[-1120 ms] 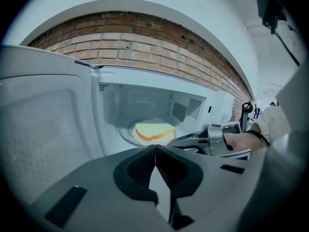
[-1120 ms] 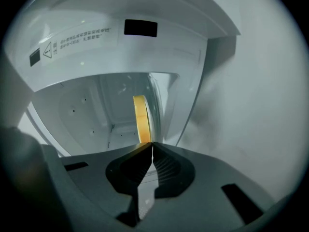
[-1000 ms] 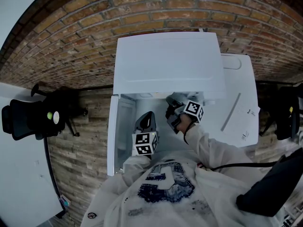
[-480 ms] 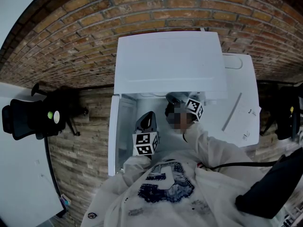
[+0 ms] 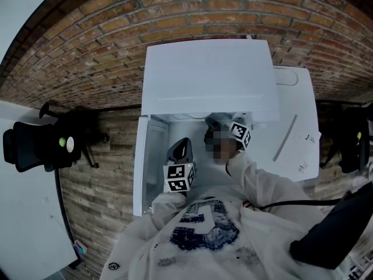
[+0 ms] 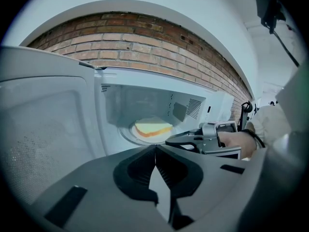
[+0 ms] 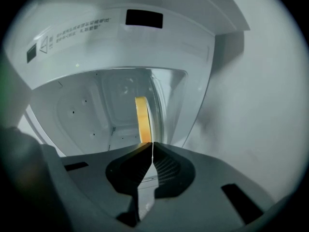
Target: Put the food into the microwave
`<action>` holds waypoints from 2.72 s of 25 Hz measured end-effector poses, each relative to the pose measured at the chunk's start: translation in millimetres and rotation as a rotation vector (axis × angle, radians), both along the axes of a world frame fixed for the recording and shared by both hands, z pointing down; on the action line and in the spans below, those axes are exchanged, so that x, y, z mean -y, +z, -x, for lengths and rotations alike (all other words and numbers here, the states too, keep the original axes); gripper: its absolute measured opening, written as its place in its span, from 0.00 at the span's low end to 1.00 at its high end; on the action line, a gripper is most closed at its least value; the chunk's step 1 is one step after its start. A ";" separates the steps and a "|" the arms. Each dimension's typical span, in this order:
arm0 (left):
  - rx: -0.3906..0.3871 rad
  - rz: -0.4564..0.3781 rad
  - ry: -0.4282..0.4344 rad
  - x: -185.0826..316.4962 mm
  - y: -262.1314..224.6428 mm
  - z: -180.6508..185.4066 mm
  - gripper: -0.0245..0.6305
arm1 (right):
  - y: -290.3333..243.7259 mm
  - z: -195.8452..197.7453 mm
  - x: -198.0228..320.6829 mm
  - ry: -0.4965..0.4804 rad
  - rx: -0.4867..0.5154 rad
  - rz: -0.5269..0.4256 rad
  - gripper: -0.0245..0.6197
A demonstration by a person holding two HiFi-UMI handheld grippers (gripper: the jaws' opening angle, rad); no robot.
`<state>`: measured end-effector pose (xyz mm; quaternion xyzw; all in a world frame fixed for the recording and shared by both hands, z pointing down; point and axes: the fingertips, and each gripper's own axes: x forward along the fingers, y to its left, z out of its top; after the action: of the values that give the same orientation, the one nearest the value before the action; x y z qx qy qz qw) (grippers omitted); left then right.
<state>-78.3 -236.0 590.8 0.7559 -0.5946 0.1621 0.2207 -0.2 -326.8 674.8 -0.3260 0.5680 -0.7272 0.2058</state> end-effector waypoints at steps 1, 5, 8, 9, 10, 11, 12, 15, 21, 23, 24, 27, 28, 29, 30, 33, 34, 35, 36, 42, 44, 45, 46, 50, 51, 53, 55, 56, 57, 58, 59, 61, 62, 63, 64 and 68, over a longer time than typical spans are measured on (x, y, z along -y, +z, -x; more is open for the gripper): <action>-0.001 -0.002 0.000 -0.5 -0.4 -0.4 0.05 | -0.8 -0.4 -0.8 0.000 0.001 -0.001 0.07; -0.002 -0.011 0.000 -2.6 -3.5 -2.6 0.05 | -6.9 -7.1 -3.6 0.011 -0.008 -0.027 0.06; 0.000 -0.020 -0.002 -3.4 -6.6 -4.4 0.05 | -15.5 -12.8 -6.3 0.004 -0.028 -0.065 0.06; 0.000 -0.025 -0.002 -3.3 -8.2 -5.1 0.05 | -19.1 -14.3 -7.5 -0.002 -0.040 -0.078 0.06; -0.001 -0.030 -0.001 -3.1 -9.9 -6.0 0.05 | -23.1 -15.6 -8.9 -0.010 -0.055 -0.093 0.06; -0.001 -0.035 0.002 -3.1 -11.8 -7.5 0.05 | -27.2 -16.9 -10.8 -0.022 -0.072 -0.109 0.06; 0.000 -0.040 0.006 -3.1 -13.6 -9.5 0.05 | -31.5 -18.5 -12.9 -0.034 -0.090 -0.126 0.06; -0.002 -0.054 0.021 -2.8 -19.8 -16.4 0.05 | -45.9 -24.9 -19.5 -0.059 -0.129 -0.173 0.06; 0.019 -0.096 0.049 -2.6 -38.0 -24.2 0.05 | -84.4 -37.9 -33.6 -0.114 -0.241 -0.322 0.06; 0.017 -0.101 0.051 -2.8 -42.7 -25.6 0.05 | -97.8 -43.6 -39.4 -0.134 -0.298 -0.376 0.06; 0.013 -0.107 0.054 -2.6 -45.3 -26.7 0.05 | -104.4 -46.5 -42.4 -0.144 -0.329 -0.403 0.06; 0.013 -0.124 0.071 -1.4 -53.9 -31.5 0.05 | -123.7 -55.4 -50.8 -0.174 -0.428 -0.486 0.06; 0.015 -0.128 0.075 -1.2 -56.8 -33.4 0.05 | -130.1 -57.8 -54.0 -0.184 -0.455 -0.512 0.06; 0.015 -0.132 0.079 -1.3 -59.9 -35.4 0.05 | -136.2 -59.9 -57.4 -0.192 -0.475 -0.533 0.06; 0.013 -0.136 0.083 -1.4 -63.3 -37.4 0.05 | -141.9 -61.7 -60.6 -0.196 -0.486 -0.548 0.06; 0.004 -0.150 0.091 -2.6 -74.9 -41.4 0.05 | -157.3 -63.5 -69.8 -0.203 -0.492 -0.587 0.06; 0.003 -0.156 0.093 -3.3 -79.2 -42.3 0.05 | -162.9 -62.9 -73.1 -0.210 -0.504 -0.610 0.06; 0.001 -0.162 0.094 -3.9 -83.5 -43.2 0.05 | -168.7 -62.0 -76.6 -0.221 -0.528 -0.640 0.06; 0.001 -0.167 0.095 -4.5 -87.5 -44.0 0.05 | -174.6 -60.9 -80.3 -0.235 -0.560 -0.676 0.06; -0.006 -0.197 0.094 -8.9 -109.0 -47.3 0.05 | -199.7 -63.3 -96.5 -0.268 -0.711 -0.818 0.06; -0.006 -0.210 0.095 -11.2 -115.3 -47.7 0.05 | -203.1 -66.5 -98.9 -0.270 -0.751 -0.841 0.06; -0.006 -0.215 0.095 -12.4 -117.7 -47.9 0.05 | -204.1 -68.2 -100.0 -0.271 -0.772 -0.849 0.06; -0.005 -0.219 0.096 -13.8 -119.4 -48.1 0.05 | -205.1 -69.8 -100.9 -0.271 -0.792 -0.858 0.06; -0.003 -0.225 0.095 -17.1 -122.3 -48.9 0.05 | -210.9 -75.8 -101.9 -0.258 -0.877 -0.896 0.06; -0.004 -0.226 0.094 -17.2 -122.4 -49.0 0.05 | -211.9 -76.8 -101.7 -0.256 -0.892 -0.902 0.06; -0.002 -0.227 0.092 -17.0 -122.2 -48.9 0.05 | -212.0 -78.1 -101.2 -0.254 -0.909 -0.905 0.06; -0.002 -0.229 0.093 -16.3 -123.0 -49.0 0.05 | -211.0 -79.0 -100.9 -0.253 -0.917 -0.901 0.06; -0.003 -0.231 0.094 -15.9 -123.6 -49.0 0.05 | -210.3 -79.3 -101.1 -0.253 -0.921 -0.899 0.06; -0.004 -0.233 0.094 -15.5 -124.2 -48.8 0.05 | -209.8 -79.5 -101.4 -0.253 -0.925 -0.897 0.06; -0.005 -0.233 0.095 -15.1 -124.4 -48.8 0.05 | -209.3 -79.6 -101.7 -0.253 -0.929 -0.896 0.06; -0.005 -0.234 0.097 -14.7 -124.4 -49.0 0.05 | -209.0 -79.7 -101.9 -0.252 -0.934 -0.897 0.06; -0.007 -0.232 0.101 -14.0 -123.9 -50.0 0.05 | -209.1 -79.9 -101.7 -0.251 -0.938 -0.899 0.06; -0.009 -0.230 0.102 -13.9 -123.6 -50.5 0.05 | -209.4 -80.0 -101.5 -0.249 -0.938 -0.900 0.06; -0.011 -0.228 0.103 -14.0 -123.2 -50.9 0.05 | -209.5 -80.2 -101.4 -0.248 -0.937 -0.900 0.06; -0.012 -0.227 0.104 -14.1 -122.9 -51.5 0.05 | -209.5 -80.6 -101.4 -0.248 -0.937 -0.899 0.06; -0.010 -0.227 0.107 -13.9 -123.1 -53.4 0.05 | -207.8 -81.8 -102.0 -0.253 -0.942 -0.896 0.06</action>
<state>-24.9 -222.1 467.8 0.8074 -0.5669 0.1016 0.1278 81.6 -224.8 467.1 -0.4228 0.8787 -0.2188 -0.0356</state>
